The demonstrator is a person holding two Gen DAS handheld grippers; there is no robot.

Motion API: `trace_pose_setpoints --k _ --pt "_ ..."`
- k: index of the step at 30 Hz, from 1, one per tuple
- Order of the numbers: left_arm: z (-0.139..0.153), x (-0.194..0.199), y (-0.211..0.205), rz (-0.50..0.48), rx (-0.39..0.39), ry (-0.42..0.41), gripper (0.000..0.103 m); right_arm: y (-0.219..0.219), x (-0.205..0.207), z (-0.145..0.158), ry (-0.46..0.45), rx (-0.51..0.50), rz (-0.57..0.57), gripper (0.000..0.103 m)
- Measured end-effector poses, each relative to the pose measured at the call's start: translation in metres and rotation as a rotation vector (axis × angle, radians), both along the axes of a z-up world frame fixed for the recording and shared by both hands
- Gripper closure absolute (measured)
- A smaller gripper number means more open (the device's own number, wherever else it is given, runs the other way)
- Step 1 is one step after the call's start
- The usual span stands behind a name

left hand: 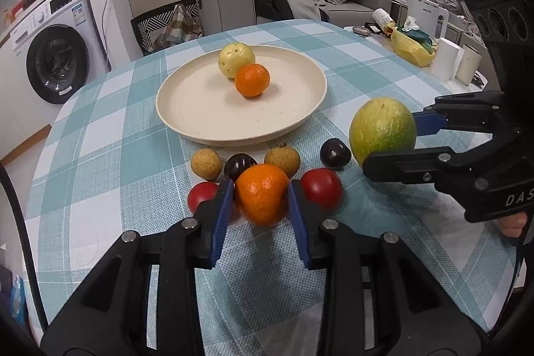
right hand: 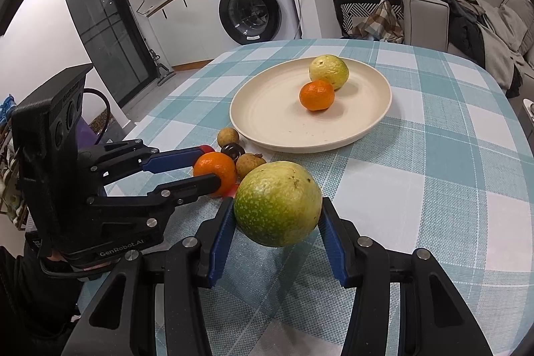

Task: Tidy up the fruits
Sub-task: 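Lift the orange with the left tool while the right tool holds the green citrus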

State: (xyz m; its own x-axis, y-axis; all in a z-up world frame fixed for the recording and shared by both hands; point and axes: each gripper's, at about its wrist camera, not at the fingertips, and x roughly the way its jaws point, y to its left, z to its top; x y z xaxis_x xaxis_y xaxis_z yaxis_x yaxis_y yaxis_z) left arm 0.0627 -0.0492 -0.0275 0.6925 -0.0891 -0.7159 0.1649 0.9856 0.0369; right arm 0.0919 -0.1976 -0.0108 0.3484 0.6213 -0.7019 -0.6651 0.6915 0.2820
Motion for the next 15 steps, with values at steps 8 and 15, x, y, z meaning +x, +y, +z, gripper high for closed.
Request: trace_pose_setpoints --k 8,15 --pt "-0.0013 -0.0005 -0.0058 -0.027 -0.012 -0.005 0.073 0.0002 -0.0008 0.0005 -0.001 0.001 0.002 0.052" --pt "0.0034 -0.0045 -0.0045 -0.038 -0.037 -0.022 0.073 -0.0006 -0.0008 0.0007 -0.006 0.005 -0.003 0.052"
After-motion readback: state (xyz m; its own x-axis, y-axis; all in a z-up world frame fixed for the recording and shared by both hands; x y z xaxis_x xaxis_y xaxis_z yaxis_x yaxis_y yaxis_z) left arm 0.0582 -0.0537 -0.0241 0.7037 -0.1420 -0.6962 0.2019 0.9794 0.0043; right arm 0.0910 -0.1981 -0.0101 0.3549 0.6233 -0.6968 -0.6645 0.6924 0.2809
